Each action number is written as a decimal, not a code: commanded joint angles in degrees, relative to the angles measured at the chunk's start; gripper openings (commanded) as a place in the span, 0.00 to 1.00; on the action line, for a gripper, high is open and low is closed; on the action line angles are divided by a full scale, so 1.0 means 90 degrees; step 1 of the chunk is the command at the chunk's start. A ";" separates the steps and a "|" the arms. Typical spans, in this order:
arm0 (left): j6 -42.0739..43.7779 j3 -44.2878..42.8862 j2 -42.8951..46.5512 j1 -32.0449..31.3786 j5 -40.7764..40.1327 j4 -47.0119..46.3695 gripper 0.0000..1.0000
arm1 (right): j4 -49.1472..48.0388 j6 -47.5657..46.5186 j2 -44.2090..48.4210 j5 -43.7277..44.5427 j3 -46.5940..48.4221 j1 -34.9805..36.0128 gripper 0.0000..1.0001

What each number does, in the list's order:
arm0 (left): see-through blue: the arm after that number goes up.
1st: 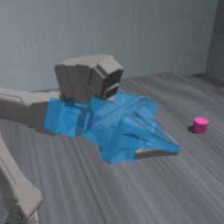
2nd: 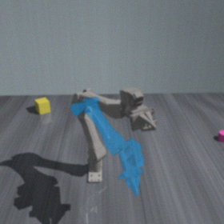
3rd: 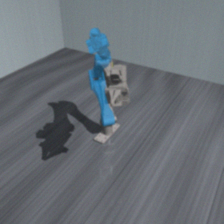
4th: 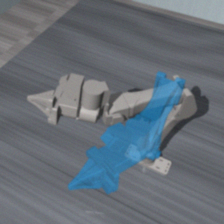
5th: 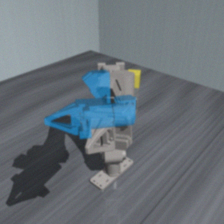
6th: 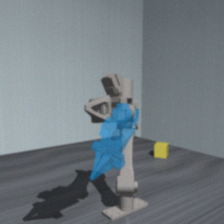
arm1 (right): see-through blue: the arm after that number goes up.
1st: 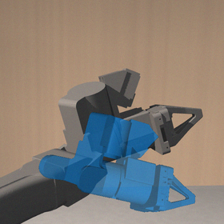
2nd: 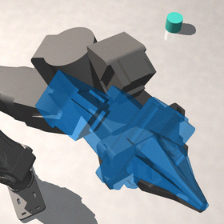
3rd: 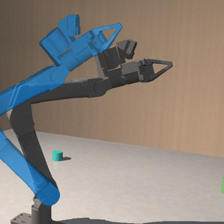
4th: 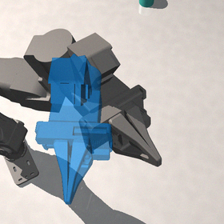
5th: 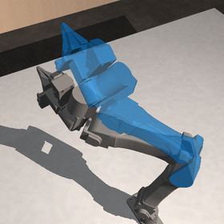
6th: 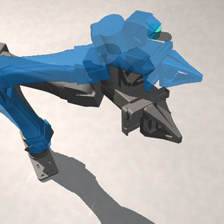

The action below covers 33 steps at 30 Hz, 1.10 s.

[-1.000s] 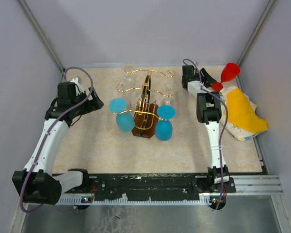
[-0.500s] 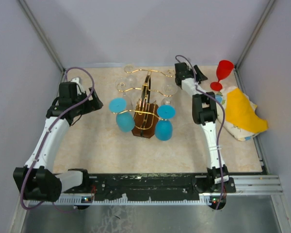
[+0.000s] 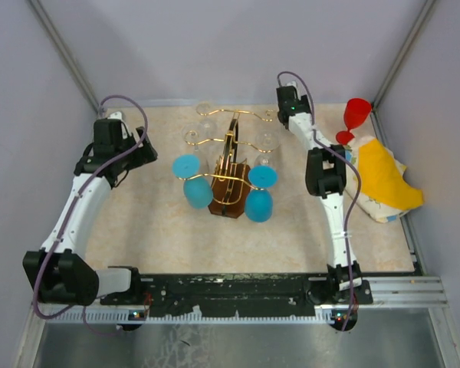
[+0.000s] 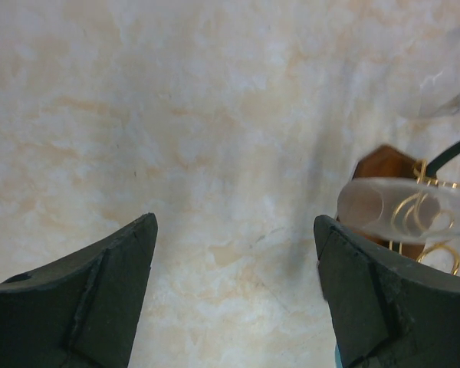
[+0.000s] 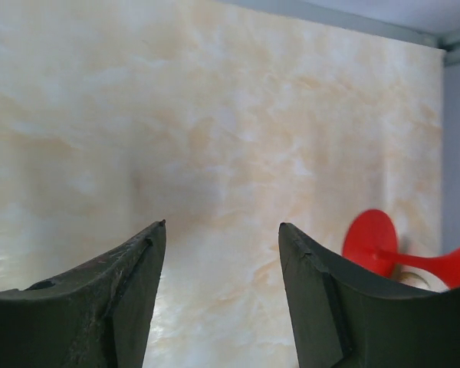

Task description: Take the wine glass off the wine glass rack

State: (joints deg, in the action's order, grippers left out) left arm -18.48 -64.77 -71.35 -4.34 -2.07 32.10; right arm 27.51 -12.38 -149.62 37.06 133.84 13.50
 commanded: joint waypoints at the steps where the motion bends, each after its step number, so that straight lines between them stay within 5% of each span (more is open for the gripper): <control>1: -0.0191 -0.0784 -0.0348 0.0031 -0.0433 -0.0697 0.86 | 0.0591 0.1292 0.1030 -0.1879 0.0928 -0.0167 0.59; 11: -0.0433 -0.1672 -0.1349 0.0062 0.0333 -0.1879 0.84 | 0.1706 0.2177 0.1642 -0.3484 0.1435 -0.0462 0.65; 14: -0.0504 -0.2146 -0.1943 0.0107 0.0867 -0.1966 0.70 | 0.2133 0.2469 0.1983 -0.4000 0.1434 -0.0617 0.66; 25: -0.1600 -0.3634 -0.3477 0.0298 0.3969 -0.2725 0.70 | 0.2714 0.2893 0.4987 -0.4477 -0.0363 -0.0447 0.73; 33: -0.2455 -0.4243 -0.4224 0.0263 0.5085 -0.3129 0.66 | 0.2648 0.3131 0.6604 -0.4559 -0.1579 -0.0162 0.72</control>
State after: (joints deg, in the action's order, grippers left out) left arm -35.68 -99.13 -107.15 -2.09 35.27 7.92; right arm 51.07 13.89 -95.13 -2.44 123.42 11.68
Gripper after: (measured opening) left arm 0.666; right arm 0.726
